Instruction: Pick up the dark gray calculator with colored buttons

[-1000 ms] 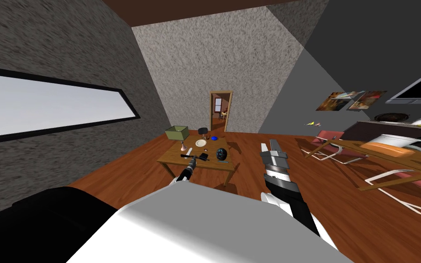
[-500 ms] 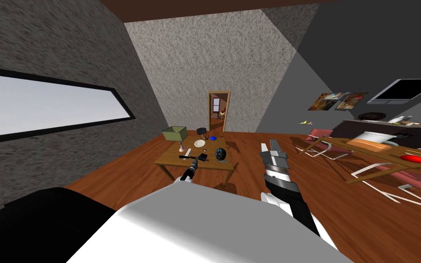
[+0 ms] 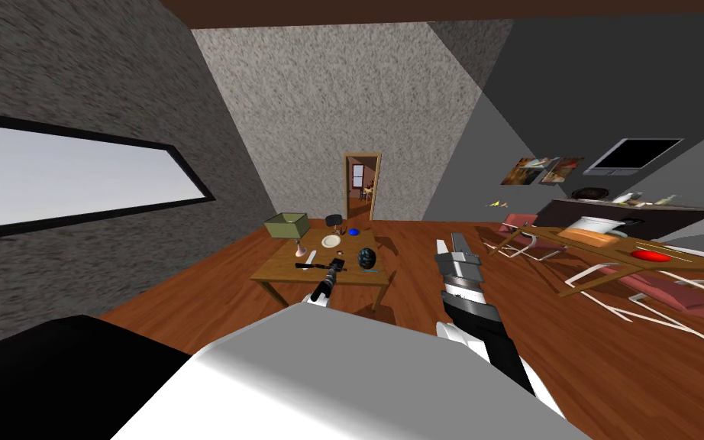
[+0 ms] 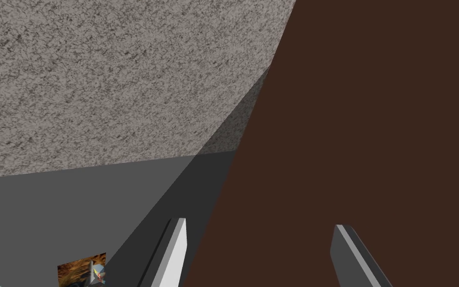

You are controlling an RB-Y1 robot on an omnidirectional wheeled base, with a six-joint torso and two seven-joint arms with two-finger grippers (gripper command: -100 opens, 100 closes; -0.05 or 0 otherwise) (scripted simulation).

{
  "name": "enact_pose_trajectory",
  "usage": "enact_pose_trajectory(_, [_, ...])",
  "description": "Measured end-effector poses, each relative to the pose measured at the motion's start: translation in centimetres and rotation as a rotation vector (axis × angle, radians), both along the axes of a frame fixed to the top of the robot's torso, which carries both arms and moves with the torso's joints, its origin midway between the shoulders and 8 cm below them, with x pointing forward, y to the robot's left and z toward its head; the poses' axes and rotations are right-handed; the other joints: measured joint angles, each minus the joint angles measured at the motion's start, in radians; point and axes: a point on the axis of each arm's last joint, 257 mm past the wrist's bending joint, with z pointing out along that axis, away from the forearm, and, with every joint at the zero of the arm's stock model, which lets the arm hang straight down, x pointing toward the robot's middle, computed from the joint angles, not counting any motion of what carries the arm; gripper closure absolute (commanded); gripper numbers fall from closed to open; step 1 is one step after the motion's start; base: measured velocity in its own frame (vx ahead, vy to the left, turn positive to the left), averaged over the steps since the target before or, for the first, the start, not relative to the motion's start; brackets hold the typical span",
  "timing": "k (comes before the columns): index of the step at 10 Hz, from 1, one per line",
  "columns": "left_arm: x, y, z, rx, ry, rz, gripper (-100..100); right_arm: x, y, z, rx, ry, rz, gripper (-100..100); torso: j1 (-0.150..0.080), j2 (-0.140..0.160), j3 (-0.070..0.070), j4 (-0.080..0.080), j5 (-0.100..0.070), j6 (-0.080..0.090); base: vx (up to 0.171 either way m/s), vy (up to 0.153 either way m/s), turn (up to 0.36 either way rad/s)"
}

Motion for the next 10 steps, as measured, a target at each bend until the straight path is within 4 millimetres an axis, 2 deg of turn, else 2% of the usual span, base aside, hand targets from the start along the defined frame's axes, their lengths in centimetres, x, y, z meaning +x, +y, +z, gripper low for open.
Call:
enact_pose_trajectory(1, [0.0, -1.1, -0.5, -0.013, 0.012, -0.002, -100, 0.0, 0.0, 0.0, 0.0, 0.0, 0.0, 0, 0.0, -0.001, -0.001, 0.0, 0.0, 0.0, 0.029, 0.006, -0.012])
enact_pose_trajectory(2, [0.0, -1.2, -0.5, -0.014, 0.012, -0.003, 0, 0.0, 0.0, 0.0, 0.0, 0.0, 0.0, 0, 0.0, 0.0, 0.0, 0.0, 0.0, 0.0, 0.0, 0.0, 0.0])
enact_pose_trajectory(3, [0.0, -1.2, -0.5, -0.014, 0.012, -0.002, -100, 0.0, 0.0, 0.0, 0.0, 0.0, 0.0, 0, 0.0, 0.002, 0.001, 0.0, 0.0, 0.0, -0.03, -0.01, -0.064])
enact_pose_trajectory(6, [2.0, 0.2, -0.7, -0.002, -0.002, 0.008, -100, 0.0, 0.0, 0.0, 0.0, 0.0, 0.0, 0, -0.001, 0.006, 0.003, 0.001, 0.0, 0.0, -0.054, -0.012, -0.039])
enact_pose_trajectory(8, [2.2, 0.4, -1.4, -0.001, 0.01, 0.01, -100, 0.0, 0.0, 0.0, 0.0, 0.0, 0.0, 0, 0.0, 0.005, 0.003, 0.001, 0.0, 0.0, -0.028, 0.0, -0.034])
enact_pose_trajectory(9, [3.2, 0.9, -1.2, 0.003, 0.002, 0.014, -100, 0.0, 0.0, 0.0, 0.0, 0.0, 0.0, 0, 0.0, 0.005, 0.003, 0.001, 0.0, 0.0, -0.038, -0.009, -0.033])
enact_pose_trajectory(10, [3.4, 1.3, -1.5, 0.004, 0.006, 0.017, -100, 0.0, 0.0, 0.0, 0.0, 0.0, 0.0, 0, 0.0, 0.005, 0.003, 0.001, 0.0, 0.0, -0.054, -0.019, -0.043])
